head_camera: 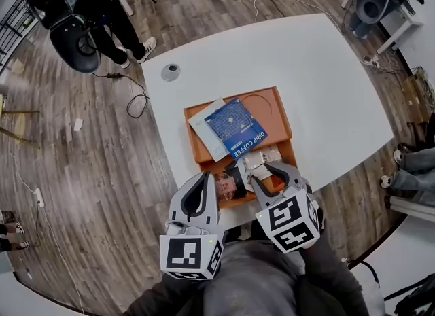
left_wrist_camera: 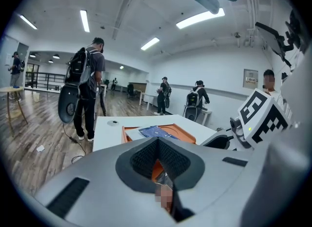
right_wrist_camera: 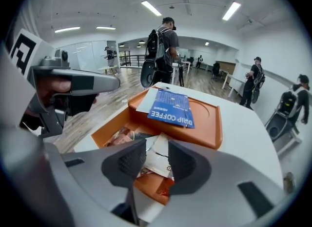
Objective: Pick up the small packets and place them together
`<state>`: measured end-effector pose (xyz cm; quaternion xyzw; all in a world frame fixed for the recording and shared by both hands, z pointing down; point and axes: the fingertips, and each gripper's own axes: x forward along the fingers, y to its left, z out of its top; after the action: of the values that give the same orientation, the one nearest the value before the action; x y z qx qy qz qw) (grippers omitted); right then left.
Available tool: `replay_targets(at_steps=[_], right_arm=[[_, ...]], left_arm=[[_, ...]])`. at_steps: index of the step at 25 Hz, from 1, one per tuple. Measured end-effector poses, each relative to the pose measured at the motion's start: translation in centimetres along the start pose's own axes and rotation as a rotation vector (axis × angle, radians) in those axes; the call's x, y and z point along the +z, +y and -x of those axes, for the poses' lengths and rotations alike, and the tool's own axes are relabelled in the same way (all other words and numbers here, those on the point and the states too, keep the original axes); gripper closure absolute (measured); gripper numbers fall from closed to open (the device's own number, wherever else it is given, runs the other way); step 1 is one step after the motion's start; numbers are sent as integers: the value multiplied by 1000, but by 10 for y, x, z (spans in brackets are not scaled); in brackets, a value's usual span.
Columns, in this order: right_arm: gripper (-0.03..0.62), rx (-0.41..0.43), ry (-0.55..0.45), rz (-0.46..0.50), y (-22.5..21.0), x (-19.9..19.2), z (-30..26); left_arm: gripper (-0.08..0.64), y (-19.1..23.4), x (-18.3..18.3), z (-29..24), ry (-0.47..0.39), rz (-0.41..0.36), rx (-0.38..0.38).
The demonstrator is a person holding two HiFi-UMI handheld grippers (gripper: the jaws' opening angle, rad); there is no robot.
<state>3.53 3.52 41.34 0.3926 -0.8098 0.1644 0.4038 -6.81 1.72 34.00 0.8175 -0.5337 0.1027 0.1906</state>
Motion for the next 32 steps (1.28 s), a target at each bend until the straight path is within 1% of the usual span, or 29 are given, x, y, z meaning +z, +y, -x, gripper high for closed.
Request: replay_targets(at_steps=[4, 7, 8, 12, 16, 19, 21, 23, 26, 28, 30, 32], right_arm=[[448, 22, 46, 23, -2, -3, -14], [378, 75, 100, 25, 0, -9, -26], [365, 88, 115, 24, 0, -10, -30], [362, 98, 172, 30, -5, -16, -45], [362, 92, 254, 64, -7, -30, -59], [365, 111, 268, 63, -7, -33, -62], [382, 129, 262, 53, -5, -33, -63], [456, 139, 252, 48, -3, -32, -63], [499, 133, 228, 54, -2, -27, -62], [552, 117, 207, 67, -1, -23, -59], [573, 100, 190, 91, 0, -19, -55], [578, 90, 169, 109, 2, -14, -50]], left_arm=[[565, 7, 3, -7, -2, 9, 11], [565, 11, 5, -13, 7, 19, 17], [565, 12, 5, -16, 11, 22, 18], [565, 19, 3, -29, 26, 38, 22], [565, 27, -4, -41, 53, 54, 26], [565, 31, -9, -46, 70, 62, 30], [565, 33, -13, -49, 80, 67, 31], [565, 33, -14, -51, 85, 69, 30], [565, 32, -12, -51, 81, 67, 24], [565, 31, -12, -48, 79, 65, 22], [565, 31, -11, -45, 75, 62, 21], [565, 31, -11, -42, 69, 58, 18]])
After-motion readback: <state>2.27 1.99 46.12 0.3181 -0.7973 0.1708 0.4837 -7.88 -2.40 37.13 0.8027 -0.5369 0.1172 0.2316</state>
